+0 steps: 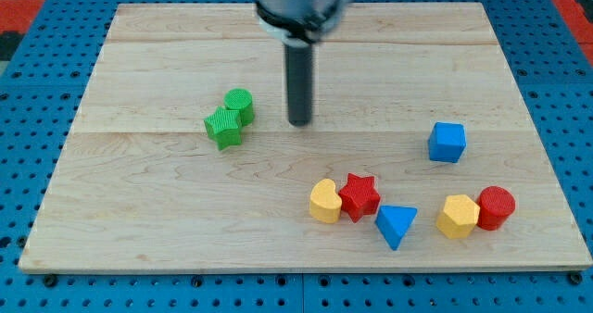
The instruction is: Push the red circle to the top of the yellow heart
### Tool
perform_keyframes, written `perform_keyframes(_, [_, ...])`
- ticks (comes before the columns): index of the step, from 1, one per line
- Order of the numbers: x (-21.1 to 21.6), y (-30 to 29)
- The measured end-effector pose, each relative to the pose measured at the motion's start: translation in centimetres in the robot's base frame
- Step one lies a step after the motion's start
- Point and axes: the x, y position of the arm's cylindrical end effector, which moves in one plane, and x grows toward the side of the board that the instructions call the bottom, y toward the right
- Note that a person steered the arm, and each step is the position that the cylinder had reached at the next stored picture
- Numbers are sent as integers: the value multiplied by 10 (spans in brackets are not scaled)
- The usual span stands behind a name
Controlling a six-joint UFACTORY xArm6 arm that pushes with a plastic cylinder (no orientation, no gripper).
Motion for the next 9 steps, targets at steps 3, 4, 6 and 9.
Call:
perform_keyframes(3, [45, 156])
perform_keyframes(4, [61, 180])
perform_keyframes(6, [119, 294])
perform_keyframes(9, [89, 138])
